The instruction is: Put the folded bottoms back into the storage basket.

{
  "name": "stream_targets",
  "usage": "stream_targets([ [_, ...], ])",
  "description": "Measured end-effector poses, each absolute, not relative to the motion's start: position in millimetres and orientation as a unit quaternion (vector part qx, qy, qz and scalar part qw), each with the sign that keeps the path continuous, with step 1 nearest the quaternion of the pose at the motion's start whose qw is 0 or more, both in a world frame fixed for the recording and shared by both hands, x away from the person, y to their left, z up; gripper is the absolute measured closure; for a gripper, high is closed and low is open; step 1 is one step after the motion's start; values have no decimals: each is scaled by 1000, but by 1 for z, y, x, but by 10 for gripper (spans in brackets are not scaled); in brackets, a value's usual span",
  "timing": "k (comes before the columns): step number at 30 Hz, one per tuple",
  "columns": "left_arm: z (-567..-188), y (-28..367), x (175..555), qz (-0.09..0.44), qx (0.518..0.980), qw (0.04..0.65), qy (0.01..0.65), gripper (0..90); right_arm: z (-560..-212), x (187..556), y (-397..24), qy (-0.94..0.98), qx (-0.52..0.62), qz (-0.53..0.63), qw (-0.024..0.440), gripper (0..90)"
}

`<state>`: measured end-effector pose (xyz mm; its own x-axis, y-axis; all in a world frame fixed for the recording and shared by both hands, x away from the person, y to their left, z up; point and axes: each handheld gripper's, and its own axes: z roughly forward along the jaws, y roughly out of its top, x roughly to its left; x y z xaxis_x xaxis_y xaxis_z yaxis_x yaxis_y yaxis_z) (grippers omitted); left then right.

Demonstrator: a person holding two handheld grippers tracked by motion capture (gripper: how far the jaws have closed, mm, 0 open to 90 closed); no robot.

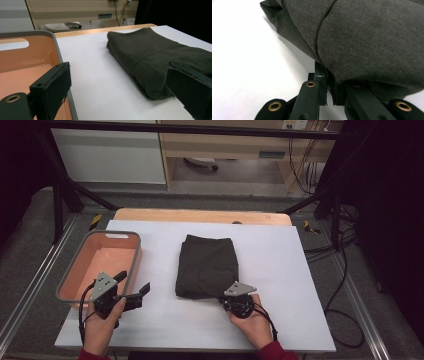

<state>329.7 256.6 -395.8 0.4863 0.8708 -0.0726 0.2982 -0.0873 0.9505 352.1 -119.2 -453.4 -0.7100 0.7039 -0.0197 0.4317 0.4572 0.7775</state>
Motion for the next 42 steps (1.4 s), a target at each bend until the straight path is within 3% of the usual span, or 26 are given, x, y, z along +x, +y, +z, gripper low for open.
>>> stream_targets([
  [18, -396, 257, 329, 277, 684, 523, 427, 73, -447, 299, -131, 849, 317, 403, 129, 849],
  [21, -396, 256, 329, 277, 685, 522, 427, 73, -450, 296, -133, 848, 320, 404, 125, 777],
  [24, -396, 256, 329, 277, 684, 523, 427, 73, -452, 291, -134, 847, 323, 406, 112, 565],
  [25, -396, 256, 329, 276, 684, 523, 428, 73, -452, 291, -134, 847, 323, 406, 112, 565],
  [28, -396, 256, 330, 276, 686, 520, 427, 74, -454, 281, -141, 843, 347, 396, 113, 398],
  [42, -397, 255, 329, 276, 686, 520, 427, 74, -449, 273, -151, 831, 391, 370, 145, 107],
])
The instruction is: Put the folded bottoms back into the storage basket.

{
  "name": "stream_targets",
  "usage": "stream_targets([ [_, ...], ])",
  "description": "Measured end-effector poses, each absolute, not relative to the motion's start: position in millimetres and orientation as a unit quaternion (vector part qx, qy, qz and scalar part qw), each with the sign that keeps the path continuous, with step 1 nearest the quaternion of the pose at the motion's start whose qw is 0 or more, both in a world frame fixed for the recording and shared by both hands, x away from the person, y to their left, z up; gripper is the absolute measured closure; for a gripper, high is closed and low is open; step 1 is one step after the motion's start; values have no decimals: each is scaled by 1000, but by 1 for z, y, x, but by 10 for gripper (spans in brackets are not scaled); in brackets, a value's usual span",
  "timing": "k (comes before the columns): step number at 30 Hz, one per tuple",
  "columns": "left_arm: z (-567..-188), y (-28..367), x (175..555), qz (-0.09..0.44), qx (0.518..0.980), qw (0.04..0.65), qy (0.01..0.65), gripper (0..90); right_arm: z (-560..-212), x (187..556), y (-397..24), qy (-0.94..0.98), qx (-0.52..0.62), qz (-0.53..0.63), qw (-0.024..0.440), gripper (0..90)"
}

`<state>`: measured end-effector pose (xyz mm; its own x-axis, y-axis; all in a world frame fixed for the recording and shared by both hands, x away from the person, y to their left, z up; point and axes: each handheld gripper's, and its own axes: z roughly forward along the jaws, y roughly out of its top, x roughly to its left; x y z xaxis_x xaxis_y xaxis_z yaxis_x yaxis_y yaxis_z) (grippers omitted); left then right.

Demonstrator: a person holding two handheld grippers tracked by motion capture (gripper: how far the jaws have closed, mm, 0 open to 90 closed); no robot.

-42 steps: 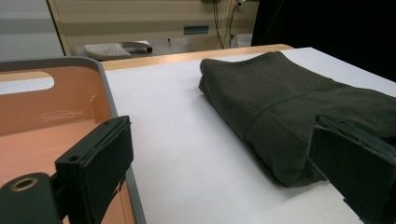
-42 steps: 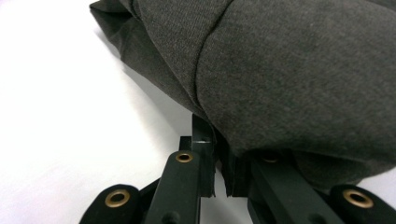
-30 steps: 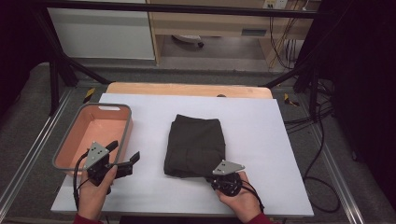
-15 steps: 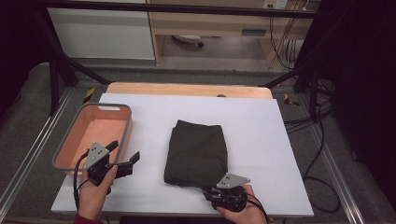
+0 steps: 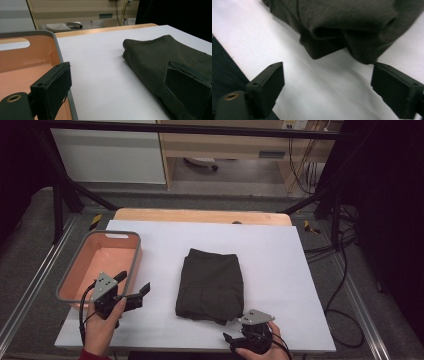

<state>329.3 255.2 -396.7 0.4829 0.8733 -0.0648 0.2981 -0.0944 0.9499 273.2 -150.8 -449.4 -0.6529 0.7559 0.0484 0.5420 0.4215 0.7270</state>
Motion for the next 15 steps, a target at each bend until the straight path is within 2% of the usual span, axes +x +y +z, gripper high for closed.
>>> stream_targets([
  [7, -397, 254, 330, 276, 688, 519, 426, 74, -441, 276, -148, 817, 373, 403, 176, 109],
  [15, -397, 253, 330, 277, 689, 520, 423, 74, -452, 291, -125, 838, 353, 378, 171, 145],
])
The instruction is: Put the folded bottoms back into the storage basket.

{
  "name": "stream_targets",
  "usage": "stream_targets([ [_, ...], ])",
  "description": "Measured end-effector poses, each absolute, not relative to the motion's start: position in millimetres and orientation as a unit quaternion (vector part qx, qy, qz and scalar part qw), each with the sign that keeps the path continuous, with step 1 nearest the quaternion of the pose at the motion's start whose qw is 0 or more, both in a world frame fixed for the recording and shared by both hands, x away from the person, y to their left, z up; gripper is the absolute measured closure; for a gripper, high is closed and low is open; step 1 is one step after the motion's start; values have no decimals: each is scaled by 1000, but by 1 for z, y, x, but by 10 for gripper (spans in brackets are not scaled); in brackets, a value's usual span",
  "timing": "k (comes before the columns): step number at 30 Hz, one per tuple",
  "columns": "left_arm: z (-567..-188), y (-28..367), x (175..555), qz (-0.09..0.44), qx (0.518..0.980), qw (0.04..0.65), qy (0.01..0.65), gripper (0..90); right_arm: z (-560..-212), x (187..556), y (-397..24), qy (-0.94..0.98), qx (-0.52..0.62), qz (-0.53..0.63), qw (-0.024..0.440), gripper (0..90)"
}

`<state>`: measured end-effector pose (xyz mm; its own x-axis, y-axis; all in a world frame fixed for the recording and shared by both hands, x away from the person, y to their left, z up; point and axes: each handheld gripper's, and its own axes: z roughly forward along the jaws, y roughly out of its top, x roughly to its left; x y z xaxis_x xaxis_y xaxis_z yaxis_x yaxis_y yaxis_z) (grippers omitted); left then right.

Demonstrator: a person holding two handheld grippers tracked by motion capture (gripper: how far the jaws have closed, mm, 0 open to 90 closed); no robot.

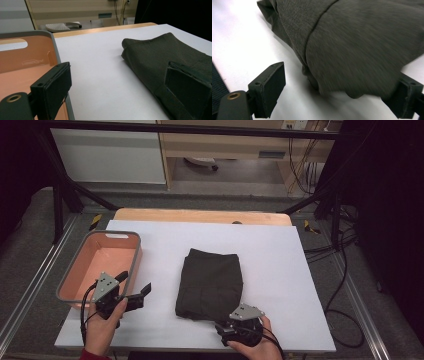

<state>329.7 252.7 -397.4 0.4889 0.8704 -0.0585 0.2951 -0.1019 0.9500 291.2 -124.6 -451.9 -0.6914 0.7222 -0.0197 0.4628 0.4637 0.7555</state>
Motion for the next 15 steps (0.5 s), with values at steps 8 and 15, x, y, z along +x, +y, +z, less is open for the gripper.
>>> stream_targets([
  [8, -397, 252, 330, 276, 689, 520, 423, 74, -461, 298, -115, 843, 349, 359, 196, 197],
  [15, -397, 251, 330, 276, 690, 520, 421, 74, -459, 302, -121, 837, 351, 363, 213, 481],
])
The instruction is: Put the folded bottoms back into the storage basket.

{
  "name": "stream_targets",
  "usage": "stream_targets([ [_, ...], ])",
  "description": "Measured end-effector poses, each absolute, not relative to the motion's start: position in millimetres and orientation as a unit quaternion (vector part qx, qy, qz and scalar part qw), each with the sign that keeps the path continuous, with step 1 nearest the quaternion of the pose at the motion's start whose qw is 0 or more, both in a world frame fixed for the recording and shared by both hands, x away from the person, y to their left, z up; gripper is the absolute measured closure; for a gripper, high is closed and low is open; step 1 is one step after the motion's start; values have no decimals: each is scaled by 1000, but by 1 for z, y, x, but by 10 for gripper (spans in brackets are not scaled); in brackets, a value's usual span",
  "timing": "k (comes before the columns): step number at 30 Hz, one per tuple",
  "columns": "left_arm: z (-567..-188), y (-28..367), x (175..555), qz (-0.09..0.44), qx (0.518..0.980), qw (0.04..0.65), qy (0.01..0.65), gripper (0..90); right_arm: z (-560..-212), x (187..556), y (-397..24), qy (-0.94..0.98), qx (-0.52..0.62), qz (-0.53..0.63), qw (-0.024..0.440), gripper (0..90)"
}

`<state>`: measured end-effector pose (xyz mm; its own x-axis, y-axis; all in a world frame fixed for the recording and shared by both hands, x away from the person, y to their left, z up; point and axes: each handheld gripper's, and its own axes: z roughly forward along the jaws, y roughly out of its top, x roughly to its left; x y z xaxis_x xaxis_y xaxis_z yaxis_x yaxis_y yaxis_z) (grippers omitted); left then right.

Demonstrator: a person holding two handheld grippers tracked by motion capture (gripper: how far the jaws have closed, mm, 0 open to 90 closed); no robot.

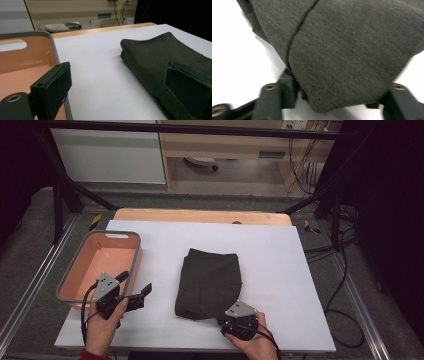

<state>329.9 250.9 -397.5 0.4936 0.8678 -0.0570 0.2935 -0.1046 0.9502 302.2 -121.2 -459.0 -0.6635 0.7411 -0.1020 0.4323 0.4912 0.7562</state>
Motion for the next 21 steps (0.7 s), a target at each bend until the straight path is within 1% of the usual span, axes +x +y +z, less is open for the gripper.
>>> stream_targets([
  [2, -398, 251, 330, 275, 692, 519, 419, 74, -457, 303, -122, 835, 350, 368, 211, 573],
  [4, -398, 251, 330, 275, 692, 519, 419, 74, -455, 305, -123, 832, 353, 378, 202, 643],
  [6, -397, 251, 330, 275, 691, 520, 420, 74, -453, 306, -125, 829, 353, 386, 196, 676],
  [9, -397, 252, 329, 275, 690, 522, 420, 74, -450, 305, -127, 827, 355, 393, 189, 696],
  [15, -396, 250, 329, 266, 691, 526, 418, 75, -448, 302, -131, 828, 352, 396, 185, 702],
  [21, -395, 244, 327, 270, 694, 528, 408, 75, -446, 288, -136, 832, 349, 397, 171, 700],
])
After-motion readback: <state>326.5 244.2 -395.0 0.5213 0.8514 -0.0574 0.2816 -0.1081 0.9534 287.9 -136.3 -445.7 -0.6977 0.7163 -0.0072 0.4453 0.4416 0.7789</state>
